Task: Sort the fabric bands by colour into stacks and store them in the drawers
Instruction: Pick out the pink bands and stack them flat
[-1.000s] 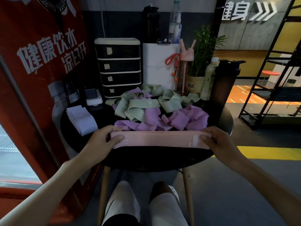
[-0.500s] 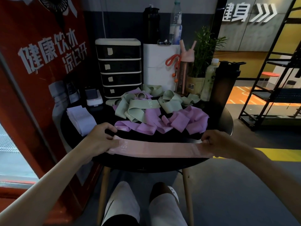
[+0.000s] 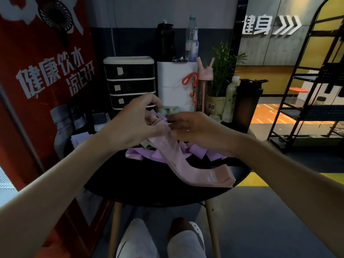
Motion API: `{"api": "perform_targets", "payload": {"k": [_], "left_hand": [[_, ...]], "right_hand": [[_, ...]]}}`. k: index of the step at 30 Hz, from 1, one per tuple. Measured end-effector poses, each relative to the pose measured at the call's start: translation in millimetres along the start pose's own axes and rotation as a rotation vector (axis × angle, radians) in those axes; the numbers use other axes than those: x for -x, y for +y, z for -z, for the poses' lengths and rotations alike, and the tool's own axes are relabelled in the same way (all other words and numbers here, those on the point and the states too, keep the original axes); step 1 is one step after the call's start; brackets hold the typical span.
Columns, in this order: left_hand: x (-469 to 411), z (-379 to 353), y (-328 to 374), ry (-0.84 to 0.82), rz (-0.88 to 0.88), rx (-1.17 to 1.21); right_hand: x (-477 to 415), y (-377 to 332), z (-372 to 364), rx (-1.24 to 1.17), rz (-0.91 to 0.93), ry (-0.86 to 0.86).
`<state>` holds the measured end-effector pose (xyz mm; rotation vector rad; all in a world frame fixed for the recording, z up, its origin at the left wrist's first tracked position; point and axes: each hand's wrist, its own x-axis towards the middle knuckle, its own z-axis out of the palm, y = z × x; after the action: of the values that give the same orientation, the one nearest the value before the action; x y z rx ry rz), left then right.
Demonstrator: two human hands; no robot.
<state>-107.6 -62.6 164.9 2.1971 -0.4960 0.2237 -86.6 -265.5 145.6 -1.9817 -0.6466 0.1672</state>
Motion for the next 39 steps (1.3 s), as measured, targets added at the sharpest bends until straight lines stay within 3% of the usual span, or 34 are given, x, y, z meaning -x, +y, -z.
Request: {"api": "perform_targets", "payload": {"k": [6,10,14,16,19,23,28,39], "left_hand": [[5.6,-2.0,12.7,0.155,0.014,0.105],[12.3,-8.4,6.3,0.250,0.111,0.373],[11.3,-9.4,11.1,0.356,0.111,0.564],[9.7,-8.4,15.5,0.390,0.078,0.566],[7.4,-5.7,19.6,0.427,0.031,0.550],[7.1,-13.2,12.6,0.450,0.073,0.557],[20.4,-49.5,-21.3,0.358,0.026,0.418],[13.0,1.6,-46.8,0.644,-0.054,-0.103]], "right_hand": [[-9.7,-8.8,2.6,0.034,0.063,0.129],[-11.2,-12.8,7.2,0.043,0.101,0.216],[-12.2,-24.0,12.2,-0.009,0.119,0.170],[-13.5,-30.8,14.6,-0.035,0.128,0.113],[-24.4,-36.7,16.1,0.029,0.140,0.158],[-37.7,-47.1,13.1,-0.029,0.155,0.169],[-50.0,-69.3,14.5,-0.158,0.197,0.106],[-58.5,-75.2,30.0,-0.392,0.200,0.121]]}}
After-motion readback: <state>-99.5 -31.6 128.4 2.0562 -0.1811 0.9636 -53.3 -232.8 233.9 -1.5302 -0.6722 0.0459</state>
